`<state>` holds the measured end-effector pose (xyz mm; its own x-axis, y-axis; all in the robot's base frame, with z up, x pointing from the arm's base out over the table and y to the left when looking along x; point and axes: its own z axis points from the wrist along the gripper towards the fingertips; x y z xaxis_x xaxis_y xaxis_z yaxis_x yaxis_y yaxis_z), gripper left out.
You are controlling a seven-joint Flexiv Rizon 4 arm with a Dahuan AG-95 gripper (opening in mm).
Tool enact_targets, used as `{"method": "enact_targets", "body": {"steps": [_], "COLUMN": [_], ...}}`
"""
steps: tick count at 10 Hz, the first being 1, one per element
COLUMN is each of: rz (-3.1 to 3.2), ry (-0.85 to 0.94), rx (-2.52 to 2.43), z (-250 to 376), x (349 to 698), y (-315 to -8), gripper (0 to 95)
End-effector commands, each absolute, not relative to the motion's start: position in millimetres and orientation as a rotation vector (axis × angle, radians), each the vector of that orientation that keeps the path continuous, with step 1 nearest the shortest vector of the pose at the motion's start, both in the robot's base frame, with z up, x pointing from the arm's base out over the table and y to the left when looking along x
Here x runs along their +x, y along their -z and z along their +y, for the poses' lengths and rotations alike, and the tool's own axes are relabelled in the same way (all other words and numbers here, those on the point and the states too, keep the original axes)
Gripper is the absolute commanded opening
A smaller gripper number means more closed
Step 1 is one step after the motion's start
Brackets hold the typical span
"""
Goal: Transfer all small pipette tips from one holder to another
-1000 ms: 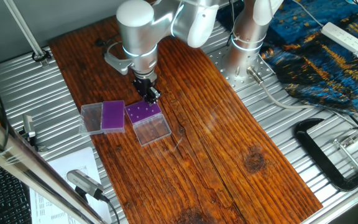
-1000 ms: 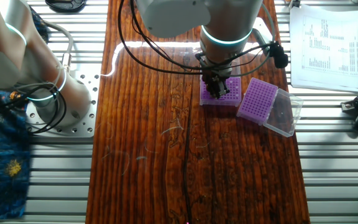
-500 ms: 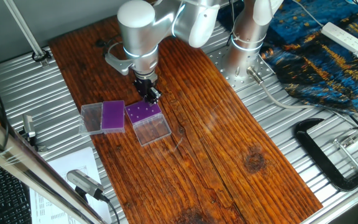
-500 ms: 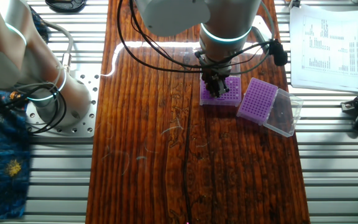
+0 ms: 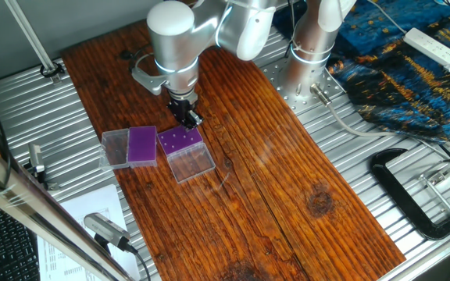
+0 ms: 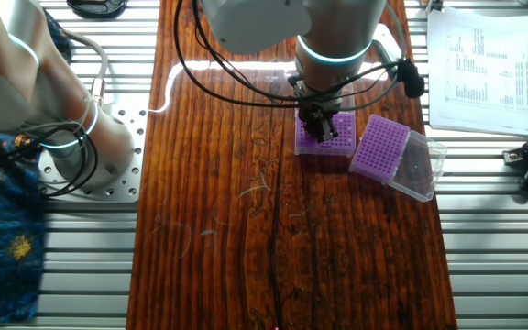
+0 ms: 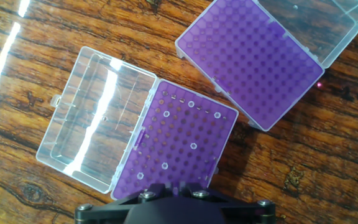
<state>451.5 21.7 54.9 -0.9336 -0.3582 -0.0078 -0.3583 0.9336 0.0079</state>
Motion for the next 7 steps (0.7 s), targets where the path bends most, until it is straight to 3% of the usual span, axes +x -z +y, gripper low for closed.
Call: {"method": "enact_targets", "body": {"steps": [1,7], "rz": [3.080,3.082], "ry": [-0.023,-0.013], "rx": [-0.582,-0.583], "z": [21.5,23.4], "x": [452.0,452.4], "y": [-54.8,-54.1], "gripper": [19.0,19.0]}}
